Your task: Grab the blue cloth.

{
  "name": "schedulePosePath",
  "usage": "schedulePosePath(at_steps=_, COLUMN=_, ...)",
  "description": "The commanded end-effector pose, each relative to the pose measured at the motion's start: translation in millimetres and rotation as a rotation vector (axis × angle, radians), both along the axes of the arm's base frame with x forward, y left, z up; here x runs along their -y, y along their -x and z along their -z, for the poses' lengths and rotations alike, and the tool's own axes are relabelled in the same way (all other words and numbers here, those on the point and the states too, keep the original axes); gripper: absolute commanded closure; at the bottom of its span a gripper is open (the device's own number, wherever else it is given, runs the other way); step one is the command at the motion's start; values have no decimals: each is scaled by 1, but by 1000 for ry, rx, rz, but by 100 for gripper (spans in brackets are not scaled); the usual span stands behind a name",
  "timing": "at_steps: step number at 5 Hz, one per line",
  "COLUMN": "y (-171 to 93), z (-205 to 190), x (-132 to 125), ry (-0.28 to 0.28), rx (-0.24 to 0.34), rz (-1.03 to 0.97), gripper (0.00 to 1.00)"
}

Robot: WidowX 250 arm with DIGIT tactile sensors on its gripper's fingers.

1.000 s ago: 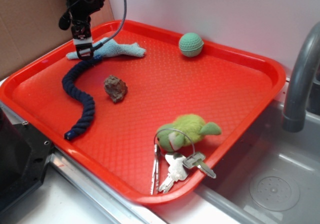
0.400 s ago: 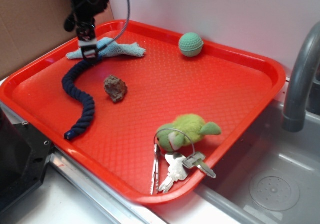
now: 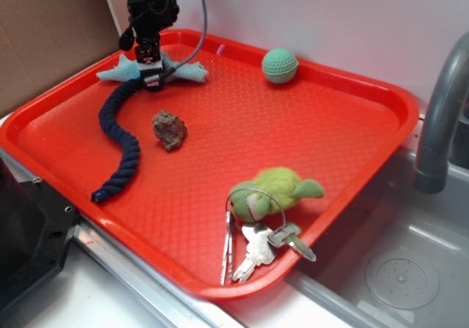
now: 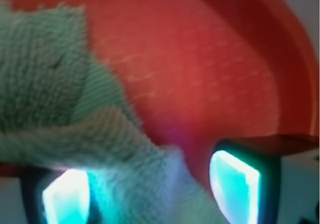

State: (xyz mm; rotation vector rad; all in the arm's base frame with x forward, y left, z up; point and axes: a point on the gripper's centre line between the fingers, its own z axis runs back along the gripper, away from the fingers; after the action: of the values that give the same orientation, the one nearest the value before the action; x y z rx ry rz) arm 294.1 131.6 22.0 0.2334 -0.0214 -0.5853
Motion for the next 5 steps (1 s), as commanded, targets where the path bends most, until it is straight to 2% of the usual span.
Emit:
schedulePosePath(at_steps=1, y=-9, z=-6, x=-5, ry=9, rx=43, rz=-45, gripper=100)
schedulePosePath(at_steps=3, y=-10, z=2, x=-5, ry=-18, rx=33, rz=-62, gripper=100)
schedulePosePath(at_steps=5, y=-5, z=-2, x=-3, ry=-20, rx=59, rz=-52, gripper=100)
